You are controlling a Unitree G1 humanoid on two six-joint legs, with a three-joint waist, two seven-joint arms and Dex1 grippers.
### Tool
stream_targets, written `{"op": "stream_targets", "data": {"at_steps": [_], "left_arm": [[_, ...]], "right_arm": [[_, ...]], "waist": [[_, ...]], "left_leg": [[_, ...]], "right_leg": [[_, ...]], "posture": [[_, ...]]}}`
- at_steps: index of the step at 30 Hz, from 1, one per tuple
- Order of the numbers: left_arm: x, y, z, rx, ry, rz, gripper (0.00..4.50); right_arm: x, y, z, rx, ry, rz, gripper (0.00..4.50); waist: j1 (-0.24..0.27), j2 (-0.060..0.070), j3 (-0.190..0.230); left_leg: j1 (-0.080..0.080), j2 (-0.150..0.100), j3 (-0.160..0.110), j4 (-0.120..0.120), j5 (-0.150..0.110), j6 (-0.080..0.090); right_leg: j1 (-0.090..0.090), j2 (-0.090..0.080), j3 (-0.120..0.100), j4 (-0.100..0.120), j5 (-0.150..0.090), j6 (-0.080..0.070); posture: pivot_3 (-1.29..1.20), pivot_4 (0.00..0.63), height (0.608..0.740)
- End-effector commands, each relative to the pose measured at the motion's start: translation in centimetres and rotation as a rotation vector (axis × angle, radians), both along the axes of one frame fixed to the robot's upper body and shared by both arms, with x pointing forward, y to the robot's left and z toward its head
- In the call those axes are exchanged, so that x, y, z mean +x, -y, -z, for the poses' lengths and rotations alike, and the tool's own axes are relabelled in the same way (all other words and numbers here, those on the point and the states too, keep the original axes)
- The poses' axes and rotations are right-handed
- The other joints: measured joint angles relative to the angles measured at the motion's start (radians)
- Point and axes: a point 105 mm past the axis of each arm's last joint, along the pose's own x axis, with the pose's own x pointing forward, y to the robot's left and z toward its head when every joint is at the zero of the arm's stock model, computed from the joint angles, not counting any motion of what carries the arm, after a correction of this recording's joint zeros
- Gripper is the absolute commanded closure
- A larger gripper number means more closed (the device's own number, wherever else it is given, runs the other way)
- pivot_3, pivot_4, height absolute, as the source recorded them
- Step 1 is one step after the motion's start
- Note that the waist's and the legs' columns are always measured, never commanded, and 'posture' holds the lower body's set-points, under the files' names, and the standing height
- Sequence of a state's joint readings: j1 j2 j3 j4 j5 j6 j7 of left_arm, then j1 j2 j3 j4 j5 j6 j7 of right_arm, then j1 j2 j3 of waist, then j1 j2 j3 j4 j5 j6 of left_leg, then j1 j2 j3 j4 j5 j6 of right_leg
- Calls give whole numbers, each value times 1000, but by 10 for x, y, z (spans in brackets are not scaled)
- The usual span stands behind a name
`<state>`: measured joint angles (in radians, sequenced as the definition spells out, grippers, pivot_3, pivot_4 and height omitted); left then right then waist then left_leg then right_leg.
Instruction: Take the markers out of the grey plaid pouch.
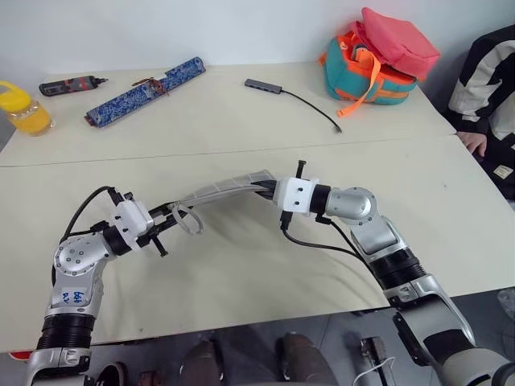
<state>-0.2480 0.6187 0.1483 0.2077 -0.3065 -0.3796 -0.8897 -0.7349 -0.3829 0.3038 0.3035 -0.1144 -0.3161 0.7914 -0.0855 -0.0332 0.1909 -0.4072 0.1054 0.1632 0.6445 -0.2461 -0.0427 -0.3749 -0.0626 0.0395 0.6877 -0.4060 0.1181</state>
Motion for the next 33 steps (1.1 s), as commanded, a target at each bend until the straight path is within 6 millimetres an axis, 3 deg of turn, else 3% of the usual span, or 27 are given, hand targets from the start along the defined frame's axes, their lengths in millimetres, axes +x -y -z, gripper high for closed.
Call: {"op": "stream_targets", "data": {"at_steps": [1,5,6,12,19,22,26,29,33], "left_arm": [[-1,-5,-4,12,26,-20,4487],[0,-5,-5,18,36,-30,4487],[1,-4,-5,20,39,-29,4500],[13,-1,-12,191,196,-120,4500],[15,24,-2,266,255,-91,4500],[15,33,6,249,244,-86,4500],[18,41,13,250,235,-88,4500],[19,48,12,242,241,-82,4500],[21,48,12,248,241,-90,4500]], "right_arm": [[-1,2,-20,57,47,-7,4500],[-6,3,-16,60,6,-40,4500],[-7,3,-15,58,-3,-49,3896],[-7,12,-31,189,-132,-30,1975],[-35,26,-57,335,-380,-135,1975],[-60,12,-56,370,-527,-216,1975],[-84,-13,-21,319,-713,-223,1975],[-72,-21,8,338,-764,-81,1975],[-71,-29,18,334,-780,-50,1975]], "waist": [[0,0,0],[0,0,0],[0,0,0],[2,0,0],[10,0,0],[11,0,0],[8,0,0],[9,0,0],[14,0,0]], "left_leg": [[0,0,0,0,0,0],[0,0,0,0,0,0],[0,0,0,0,0,0],[0,0,-1,1,0,0],[0,0,-4,1,-2,1],[0,1,-4,1,-2,1],[0,2,-4,1,-3,0],[0,1,-4,2,-3,0],[0,1,-2,3,-3,1]], "right_leg": [[0,0,0,0,0,0],[0,0,0,0,0,0],[0,0,0,0,0,0],[0,0,0,0,0,0],[0,0,1,0,0,0],[0,0,1,0,0,0],[0,2,2,0,0,0],[0,1,2,-1,0,0],[0,1,3,-1,0,0]], "posture": [[0,150,740],[0,150,740],[0,150,740],[0,150,740],[0,150,740],[0,150,740],[0,150,740],[0,150,740],[0,150,740]]}}
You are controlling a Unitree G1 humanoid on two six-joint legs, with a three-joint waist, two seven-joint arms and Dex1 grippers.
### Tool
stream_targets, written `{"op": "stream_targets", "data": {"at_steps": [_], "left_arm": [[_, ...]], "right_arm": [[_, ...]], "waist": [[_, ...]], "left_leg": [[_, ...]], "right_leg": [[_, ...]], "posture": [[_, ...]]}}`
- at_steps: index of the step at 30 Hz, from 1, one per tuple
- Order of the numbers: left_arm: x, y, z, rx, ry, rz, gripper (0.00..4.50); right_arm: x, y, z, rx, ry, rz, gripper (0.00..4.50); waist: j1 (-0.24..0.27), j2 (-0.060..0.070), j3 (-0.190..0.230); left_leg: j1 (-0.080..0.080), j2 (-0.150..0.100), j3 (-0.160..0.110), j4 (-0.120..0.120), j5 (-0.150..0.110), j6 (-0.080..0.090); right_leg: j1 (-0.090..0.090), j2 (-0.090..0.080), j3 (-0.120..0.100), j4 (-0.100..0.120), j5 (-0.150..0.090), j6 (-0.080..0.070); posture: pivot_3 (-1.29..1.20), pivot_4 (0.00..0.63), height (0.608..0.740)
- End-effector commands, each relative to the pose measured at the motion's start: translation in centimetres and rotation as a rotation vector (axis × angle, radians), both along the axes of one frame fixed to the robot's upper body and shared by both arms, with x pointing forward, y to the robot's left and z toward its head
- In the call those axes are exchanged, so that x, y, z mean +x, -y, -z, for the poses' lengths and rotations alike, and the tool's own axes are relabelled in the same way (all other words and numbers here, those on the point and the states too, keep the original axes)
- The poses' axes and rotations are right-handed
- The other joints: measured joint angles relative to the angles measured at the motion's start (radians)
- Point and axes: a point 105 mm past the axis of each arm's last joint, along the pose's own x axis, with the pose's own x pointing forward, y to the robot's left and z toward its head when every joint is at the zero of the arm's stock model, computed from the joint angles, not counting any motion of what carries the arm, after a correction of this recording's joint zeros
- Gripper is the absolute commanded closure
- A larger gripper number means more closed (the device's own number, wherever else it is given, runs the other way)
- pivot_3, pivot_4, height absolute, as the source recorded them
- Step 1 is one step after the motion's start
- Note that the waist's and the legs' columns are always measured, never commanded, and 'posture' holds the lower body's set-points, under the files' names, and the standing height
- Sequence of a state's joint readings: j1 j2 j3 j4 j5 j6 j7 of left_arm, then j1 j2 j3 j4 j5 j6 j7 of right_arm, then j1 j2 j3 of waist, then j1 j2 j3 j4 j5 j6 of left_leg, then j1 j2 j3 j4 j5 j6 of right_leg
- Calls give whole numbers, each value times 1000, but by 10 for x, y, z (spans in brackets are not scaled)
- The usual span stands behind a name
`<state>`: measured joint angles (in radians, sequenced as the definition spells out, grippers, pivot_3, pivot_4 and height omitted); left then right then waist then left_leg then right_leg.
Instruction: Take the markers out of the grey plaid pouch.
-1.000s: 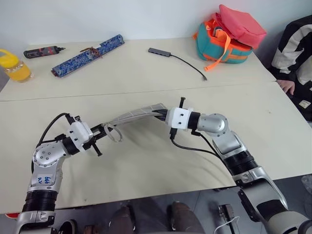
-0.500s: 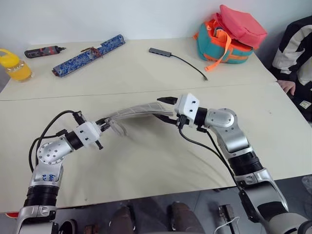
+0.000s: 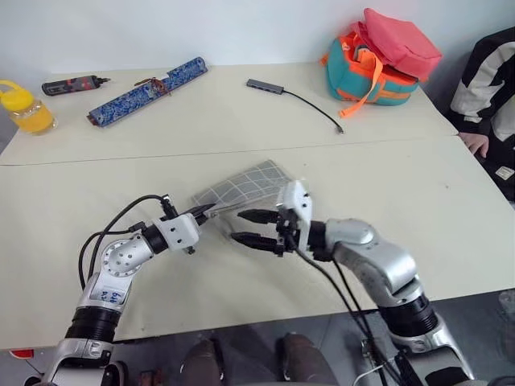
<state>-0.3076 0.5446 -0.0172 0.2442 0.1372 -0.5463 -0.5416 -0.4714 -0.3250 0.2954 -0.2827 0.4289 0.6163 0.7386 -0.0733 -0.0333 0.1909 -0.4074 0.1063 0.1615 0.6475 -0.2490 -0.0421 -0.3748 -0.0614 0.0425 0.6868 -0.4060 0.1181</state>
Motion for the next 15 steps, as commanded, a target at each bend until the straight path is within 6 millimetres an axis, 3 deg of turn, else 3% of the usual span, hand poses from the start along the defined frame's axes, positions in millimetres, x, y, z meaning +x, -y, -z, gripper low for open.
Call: {"op": "stream_targets", "data": {"at_steps": [1,14,15], "left_arm": [[1,3,-11,-2,48,1,4500],[3,15,-11,6,58,10,4500],[4,15,-12,3,59,11,4500]], "right_arm": [[-1,-5,-4,17,14,14,1975],[-2,-22,7,2,-19,-27,1975],[-2,-22,9,-4,-18,-26,2143]], "waist": [[5,0,0],[19,0,0],[19,0,0]], "left_leg": [[0,0,0,0,0,0],[0,0,9,-1,0,0],[0,0,9,-1,0,0]], "right_leg": [[0,0,0,0,0,0],[0,0,0,-1,0,0],[0,0,0,-1,0,0]], "posture": [[0,150,740],[0,150,740],[0,150,740]]}}
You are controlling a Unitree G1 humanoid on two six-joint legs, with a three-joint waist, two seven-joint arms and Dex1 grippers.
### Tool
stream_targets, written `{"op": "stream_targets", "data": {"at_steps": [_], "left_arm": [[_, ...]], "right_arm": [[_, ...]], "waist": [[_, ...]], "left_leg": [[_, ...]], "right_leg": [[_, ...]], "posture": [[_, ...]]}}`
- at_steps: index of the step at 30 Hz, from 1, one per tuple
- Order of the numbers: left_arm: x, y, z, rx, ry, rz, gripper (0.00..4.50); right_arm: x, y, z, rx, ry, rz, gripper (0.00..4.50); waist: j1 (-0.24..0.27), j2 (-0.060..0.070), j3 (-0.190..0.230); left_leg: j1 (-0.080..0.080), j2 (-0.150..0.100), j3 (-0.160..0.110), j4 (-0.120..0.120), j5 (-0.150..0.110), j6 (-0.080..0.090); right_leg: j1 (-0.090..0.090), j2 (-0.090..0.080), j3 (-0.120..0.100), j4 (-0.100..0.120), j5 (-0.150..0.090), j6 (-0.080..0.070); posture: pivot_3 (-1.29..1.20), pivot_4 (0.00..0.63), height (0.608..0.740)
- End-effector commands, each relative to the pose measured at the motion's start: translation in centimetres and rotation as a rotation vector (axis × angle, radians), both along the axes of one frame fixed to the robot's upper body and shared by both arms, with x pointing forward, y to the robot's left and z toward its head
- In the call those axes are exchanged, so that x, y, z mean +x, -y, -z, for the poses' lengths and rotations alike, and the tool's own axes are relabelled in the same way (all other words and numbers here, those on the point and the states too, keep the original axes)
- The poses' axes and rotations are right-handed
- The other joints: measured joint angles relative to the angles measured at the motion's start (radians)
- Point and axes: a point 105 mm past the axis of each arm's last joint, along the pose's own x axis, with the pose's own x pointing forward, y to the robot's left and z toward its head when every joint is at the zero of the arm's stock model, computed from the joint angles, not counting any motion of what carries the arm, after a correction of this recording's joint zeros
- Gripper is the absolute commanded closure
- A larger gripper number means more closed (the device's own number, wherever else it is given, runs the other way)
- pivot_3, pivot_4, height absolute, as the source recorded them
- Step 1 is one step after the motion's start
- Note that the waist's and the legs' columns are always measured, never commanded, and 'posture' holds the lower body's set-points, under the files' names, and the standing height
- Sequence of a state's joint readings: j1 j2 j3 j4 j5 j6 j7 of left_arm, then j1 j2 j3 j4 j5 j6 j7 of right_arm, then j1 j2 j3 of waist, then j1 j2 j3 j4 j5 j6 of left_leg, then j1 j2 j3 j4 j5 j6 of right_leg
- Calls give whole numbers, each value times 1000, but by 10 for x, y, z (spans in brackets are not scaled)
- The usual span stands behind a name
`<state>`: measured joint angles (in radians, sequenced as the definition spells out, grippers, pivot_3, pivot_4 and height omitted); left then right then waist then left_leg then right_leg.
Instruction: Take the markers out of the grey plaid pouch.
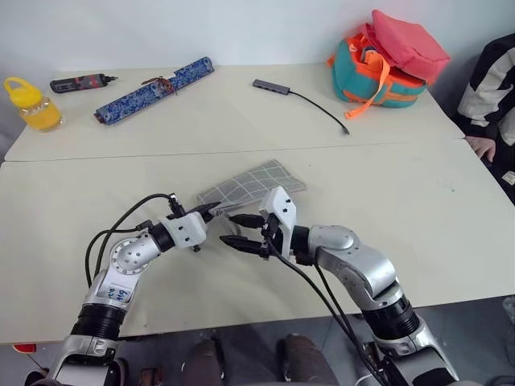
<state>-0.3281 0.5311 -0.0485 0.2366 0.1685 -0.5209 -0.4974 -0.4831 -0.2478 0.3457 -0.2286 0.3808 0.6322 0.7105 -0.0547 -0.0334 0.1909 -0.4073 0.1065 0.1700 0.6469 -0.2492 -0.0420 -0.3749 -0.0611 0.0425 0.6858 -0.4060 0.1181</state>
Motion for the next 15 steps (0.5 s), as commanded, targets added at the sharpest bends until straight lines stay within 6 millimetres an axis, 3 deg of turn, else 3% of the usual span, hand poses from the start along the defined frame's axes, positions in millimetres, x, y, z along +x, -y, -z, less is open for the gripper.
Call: {"op": "stream_targets", "data": {"at_steps": [1,8,15], "left_arm": [[-1,7,-12,-2,45,19,4500],[-3,8,-11,-5,42,27,4500],[-9,0,-10,-35,8,33,4500]], "right_arm": [[-2,-3,-3,8,32,-25,2340],[5,-4,-10,49,42,-13,4456],[19,16,-12,35,70,42,4456]], "waist": [[0,0,0],[0,0,0],[0,0,0]], "left_leg": [[0,0,0,0,0,0],[0,0,0,0,0,0],[0,0,0,-1,0,0]], "right_leg": [[0,0,0,0,0,0],[0,0,0,-1,0,0],[0,0,0,-2,0,0]], "posture": [[0,150,740],[0,150,740],[0,150,740]]}}
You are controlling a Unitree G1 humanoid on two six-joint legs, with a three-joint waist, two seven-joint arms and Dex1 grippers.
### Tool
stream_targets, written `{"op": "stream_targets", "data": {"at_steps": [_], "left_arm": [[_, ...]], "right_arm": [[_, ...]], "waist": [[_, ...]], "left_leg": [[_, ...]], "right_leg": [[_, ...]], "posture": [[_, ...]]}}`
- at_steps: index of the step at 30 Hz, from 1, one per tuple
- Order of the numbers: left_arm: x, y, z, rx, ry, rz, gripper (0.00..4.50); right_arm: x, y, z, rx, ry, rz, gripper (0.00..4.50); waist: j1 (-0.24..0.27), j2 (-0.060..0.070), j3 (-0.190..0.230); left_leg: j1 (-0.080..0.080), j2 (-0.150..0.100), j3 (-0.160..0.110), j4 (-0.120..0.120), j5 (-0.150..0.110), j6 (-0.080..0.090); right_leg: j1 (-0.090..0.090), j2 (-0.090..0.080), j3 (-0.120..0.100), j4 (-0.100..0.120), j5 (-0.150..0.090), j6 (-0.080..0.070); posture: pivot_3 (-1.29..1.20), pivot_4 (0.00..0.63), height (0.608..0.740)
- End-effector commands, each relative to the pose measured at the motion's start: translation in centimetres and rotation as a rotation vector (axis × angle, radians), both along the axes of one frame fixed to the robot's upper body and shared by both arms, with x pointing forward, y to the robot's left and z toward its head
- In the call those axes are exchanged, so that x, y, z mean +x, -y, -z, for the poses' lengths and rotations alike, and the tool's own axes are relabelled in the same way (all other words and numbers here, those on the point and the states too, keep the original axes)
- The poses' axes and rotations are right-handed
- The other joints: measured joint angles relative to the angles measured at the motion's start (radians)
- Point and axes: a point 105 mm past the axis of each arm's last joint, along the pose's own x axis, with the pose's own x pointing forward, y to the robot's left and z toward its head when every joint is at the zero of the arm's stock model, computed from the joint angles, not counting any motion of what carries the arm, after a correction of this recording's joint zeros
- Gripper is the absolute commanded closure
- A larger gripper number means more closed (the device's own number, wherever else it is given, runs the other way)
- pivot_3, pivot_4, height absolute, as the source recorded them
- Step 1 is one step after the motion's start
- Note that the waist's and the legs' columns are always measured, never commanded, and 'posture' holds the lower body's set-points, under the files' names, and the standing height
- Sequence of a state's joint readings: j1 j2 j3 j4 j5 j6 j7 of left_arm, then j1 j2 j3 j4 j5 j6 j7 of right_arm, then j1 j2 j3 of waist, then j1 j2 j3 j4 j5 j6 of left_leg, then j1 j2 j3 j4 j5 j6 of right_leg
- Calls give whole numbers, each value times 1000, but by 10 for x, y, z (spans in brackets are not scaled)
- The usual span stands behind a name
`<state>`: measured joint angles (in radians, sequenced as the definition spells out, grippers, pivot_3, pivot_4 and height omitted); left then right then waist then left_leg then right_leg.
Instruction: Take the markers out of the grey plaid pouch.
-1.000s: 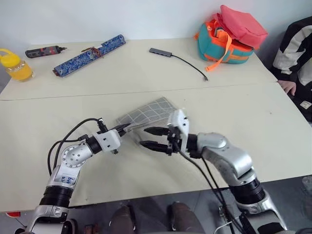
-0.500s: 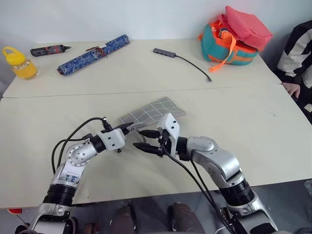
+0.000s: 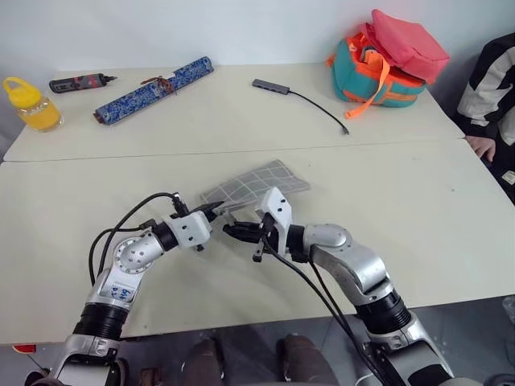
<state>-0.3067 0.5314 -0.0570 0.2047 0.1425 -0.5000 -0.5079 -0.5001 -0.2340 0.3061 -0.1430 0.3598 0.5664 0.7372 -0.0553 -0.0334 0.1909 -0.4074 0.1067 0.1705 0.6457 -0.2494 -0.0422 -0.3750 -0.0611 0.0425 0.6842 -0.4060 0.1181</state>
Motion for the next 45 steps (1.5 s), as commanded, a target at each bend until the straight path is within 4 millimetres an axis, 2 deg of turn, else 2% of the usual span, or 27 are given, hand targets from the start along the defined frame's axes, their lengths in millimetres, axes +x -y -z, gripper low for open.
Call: {"op": "stream_targets", "data": {"at_steps": [1,8,11,17,21,22,24,29,32,35,38,41,44,45], "left_arm": [[-6,-6,-12,-12,25,21,4500],[-21,-30,-21,-71,-63,90,4500],[-25,-45,-22,-63,-79,85,4500],[-27,-52,-23,-84,-96,82,4500],[-26,-49,-23,-93,-94,90,4500],[-25,-48,-23,-94,-94,92,4500],[-25,-46,-22,-93,-96,96,4500],[-25,-44,-21,-93,-94,97,4500],[-23,-46,-21,-87,-90,87,4500],[-23,-47,-20,-83,-92,82,4500],[-22,-45,-18,-84,-96,82,4500],[-20,-42,-19,-90,-97,88,4500],[-18,-37,-20,-95,-96,93,4500],[-17,-36,-20,-95,-96,93,4500]], "right_arm": [[6,13,-12,4,62,13,4456],[37,73,-11,-152,160,130,4456],[54,116,-9,-262,194,223,4456],[68,155,-9,-345,236,301,4456],[67,147,-12,-319,251,279,4456],[63,142,-12,-294,236,252,4295],[57,136,-13,-285,236,214,3883],[46,148,-11,-351,216,175,2211],[42,168,-21,-405,240,189,2211],[32,173,-33,-381,222,139,2211],[16,152,-49,-290,223,39,2211],[15,126,-64,-191,274,16,2211],[10,93,-68,-122,333,-14,2747],[11,84,-68,-102,346,-10,3081]], "waist": [[0,0,0],[-2,0,0],[-2,0,0],[-3,0,0],[-7,0,0],[-8,0,0],[-7,0,0],[-1,0,0],[2,0,0],[1,0,0],[-5,0,0],[-10,0,0],[-6,0,0],[-5,0,0]], "left_leg": [[0,0,0,0,0,0],[0,0,1,-1,0,0],[0,0,2,-1,0,0],[0,0,2,-2,-1,1],[0,0,3,-2,-1,1],[0,1,4,-2,-1,1],[0,1,4,-1,-1,1],[0,1,4,-1,-1,1],[0,0,4,0,-1,1],[0,0,4,0,-2,2],[1,1,4,0,-2,2],[2,3,2,-1,-2,1],[2,3,2,0,-2,1],[1,3,2,0,-2,1]], "right_leg": [[0,0,0,0,0,0],[0,0,1,-2,0,0],[0,0,1,-4,0,0],[0,0,2,-5,0,0],[0,0,3,-5,0,0],[0,0,3,-5,0,0],[0,0,3,-5,0,0],[0,0,3,-5,0,0],[0,0,3,-5,0,0],[0,0,4,-6,0,0],[0,0,4,-6,0,0],[0,3,7,-6,0,0],[0,3,7,-5,0,0],[0,3,7,-5,0,0]], "posture": [[0,150,740],[0,150,740],[0,150,740],[0,150,740],[0,150,740],[0,150,740],[0,150,740],[0,150,740],[0,150,740],[0,150,740],[0,150,740],[0,150,740],[0,150,740],[0,150,740]]}}
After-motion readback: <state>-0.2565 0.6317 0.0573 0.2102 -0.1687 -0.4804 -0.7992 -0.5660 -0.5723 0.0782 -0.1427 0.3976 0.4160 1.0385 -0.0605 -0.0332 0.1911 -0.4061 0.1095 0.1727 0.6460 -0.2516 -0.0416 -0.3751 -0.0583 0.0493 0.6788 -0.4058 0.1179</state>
